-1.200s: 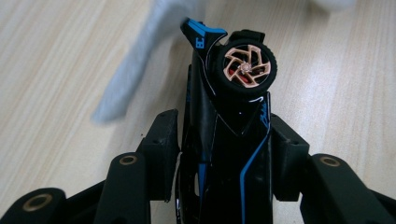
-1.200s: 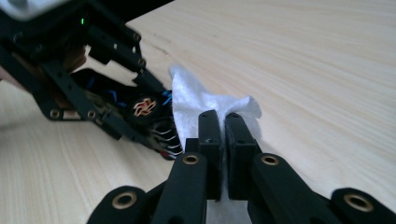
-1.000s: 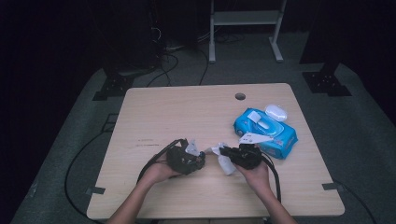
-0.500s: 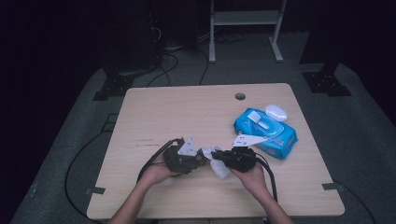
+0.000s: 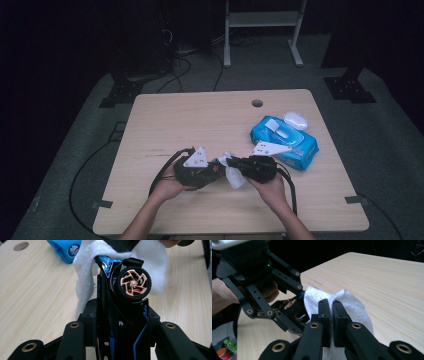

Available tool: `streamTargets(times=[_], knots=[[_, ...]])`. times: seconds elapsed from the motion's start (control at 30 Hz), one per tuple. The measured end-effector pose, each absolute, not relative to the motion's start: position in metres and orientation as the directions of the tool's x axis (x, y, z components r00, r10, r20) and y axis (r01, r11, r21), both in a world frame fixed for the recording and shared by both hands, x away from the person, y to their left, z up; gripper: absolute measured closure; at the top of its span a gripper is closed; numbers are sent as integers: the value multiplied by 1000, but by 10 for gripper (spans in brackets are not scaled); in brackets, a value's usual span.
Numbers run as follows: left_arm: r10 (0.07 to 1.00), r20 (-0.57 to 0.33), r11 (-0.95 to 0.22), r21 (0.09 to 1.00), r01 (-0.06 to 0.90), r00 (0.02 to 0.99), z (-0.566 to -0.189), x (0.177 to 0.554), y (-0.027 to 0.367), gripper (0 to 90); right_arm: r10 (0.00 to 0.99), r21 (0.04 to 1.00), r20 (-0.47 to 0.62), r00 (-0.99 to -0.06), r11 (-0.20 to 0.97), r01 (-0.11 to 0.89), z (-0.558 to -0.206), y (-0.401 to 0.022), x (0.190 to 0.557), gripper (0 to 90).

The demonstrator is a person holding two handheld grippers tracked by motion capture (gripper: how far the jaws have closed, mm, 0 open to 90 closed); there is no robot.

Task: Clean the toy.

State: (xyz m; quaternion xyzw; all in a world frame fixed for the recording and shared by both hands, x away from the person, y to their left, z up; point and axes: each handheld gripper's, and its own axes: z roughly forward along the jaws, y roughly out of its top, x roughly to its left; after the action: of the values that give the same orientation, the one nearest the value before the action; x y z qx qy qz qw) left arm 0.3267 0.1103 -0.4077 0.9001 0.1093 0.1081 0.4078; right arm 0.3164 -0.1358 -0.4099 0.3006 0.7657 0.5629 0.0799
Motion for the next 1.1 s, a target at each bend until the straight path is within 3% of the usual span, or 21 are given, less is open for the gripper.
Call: streamTargets(times=[0.23,0.53,0.73,0.97,1.1], knots=[[283,106,-631,769,102,953,-410,326,111,574,507,925,205,-837,180,335,-401,-124,311,864],[287,98,-615,781,105,953,-409,327,114,574,550,898,278,-787,140,416,-419,-139,320,864],[294,77,-572,813,111,953,-405,327,119,573,521,918,268,-810,116,379,-407,-135,315,864],[292,84,-594,797,112,953,-410,327,118,573,545,894,297,-784,128,428,-420,-138,319,864],[285,86,-601,792,108,955,-410,327,116,573,516,914,276,-811,122,388,-409,-134,314,864]])
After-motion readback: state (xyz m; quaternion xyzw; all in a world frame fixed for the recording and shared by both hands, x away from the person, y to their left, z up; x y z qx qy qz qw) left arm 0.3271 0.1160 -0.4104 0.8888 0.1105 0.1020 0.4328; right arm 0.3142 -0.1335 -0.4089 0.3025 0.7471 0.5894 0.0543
